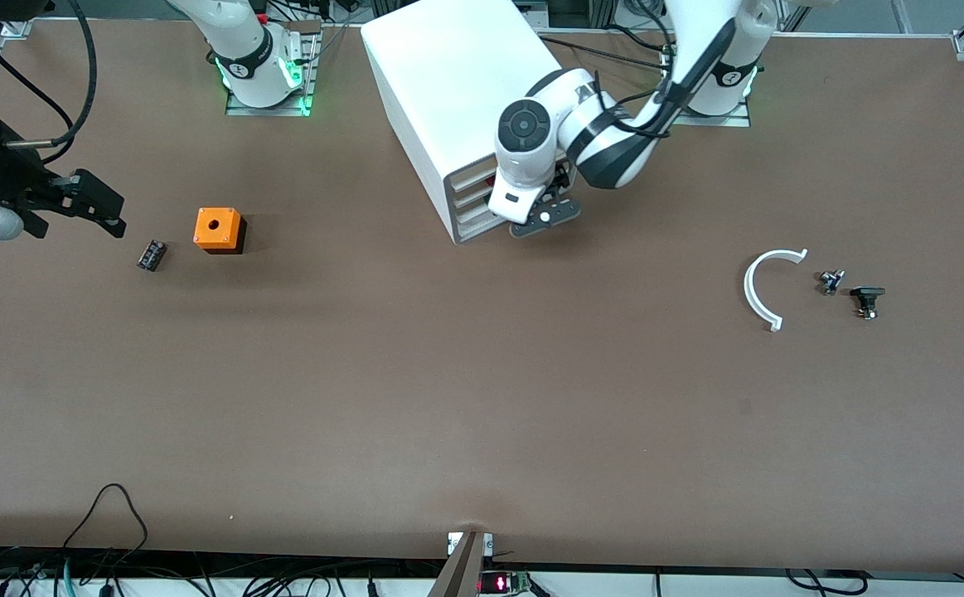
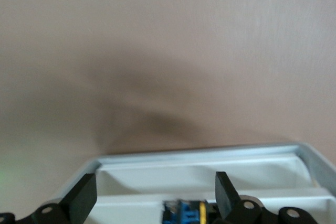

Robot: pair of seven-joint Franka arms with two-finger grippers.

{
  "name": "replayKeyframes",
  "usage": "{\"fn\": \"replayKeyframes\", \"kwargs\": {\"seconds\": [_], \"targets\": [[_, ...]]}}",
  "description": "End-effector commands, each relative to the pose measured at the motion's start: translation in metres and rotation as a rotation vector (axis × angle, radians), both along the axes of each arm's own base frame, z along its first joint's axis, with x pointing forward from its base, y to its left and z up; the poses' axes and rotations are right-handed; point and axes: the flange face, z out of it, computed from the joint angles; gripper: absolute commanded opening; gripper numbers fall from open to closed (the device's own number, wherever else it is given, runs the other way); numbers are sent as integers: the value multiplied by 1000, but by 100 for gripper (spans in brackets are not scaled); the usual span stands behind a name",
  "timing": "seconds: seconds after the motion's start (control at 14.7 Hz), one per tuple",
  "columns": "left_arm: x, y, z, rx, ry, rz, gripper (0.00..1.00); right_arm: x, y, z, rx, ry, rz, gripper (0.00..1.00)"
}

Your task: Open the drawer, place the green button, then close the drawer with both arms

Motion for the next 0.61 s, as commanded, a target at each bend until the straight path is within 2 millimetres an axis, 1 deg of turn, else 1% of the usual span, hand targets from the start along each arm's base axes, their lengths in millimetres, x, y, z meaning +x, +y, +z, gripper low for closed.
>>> {"fn": "replayKeyframes", "kwargs": {"seconds": [0.0,0.07,0.2,0.27,0.34,0.41,0.48,0.54], "targets": [[43,36,40,-4,1,-38,100,-1,-5,5,-9,1,-15,100],[60,47,54,-25,-18,-34,100,0,-4,5,-10,-3,-17,100],[86,72,61,-42,-32,-28,100,-1,-2,5,-13,-3,-17,100],[95,86,63,-49,-34,-30,100,-1,-2,6,-12,-5,-15,100],[101,95,68,-49,-46,-41,100,0,-2,5,-11,-6,-15,100],[110,110,74,-54,-57,-51,100,1,-5,6,-9,-10,-18,100],[117,123,82,-65,-68,-71,100,1,-5,6,-9,-12,-16,100],[123,137,95,-68,-80,-97,100,1,-5,6,-10,-10,-16,100]]}}
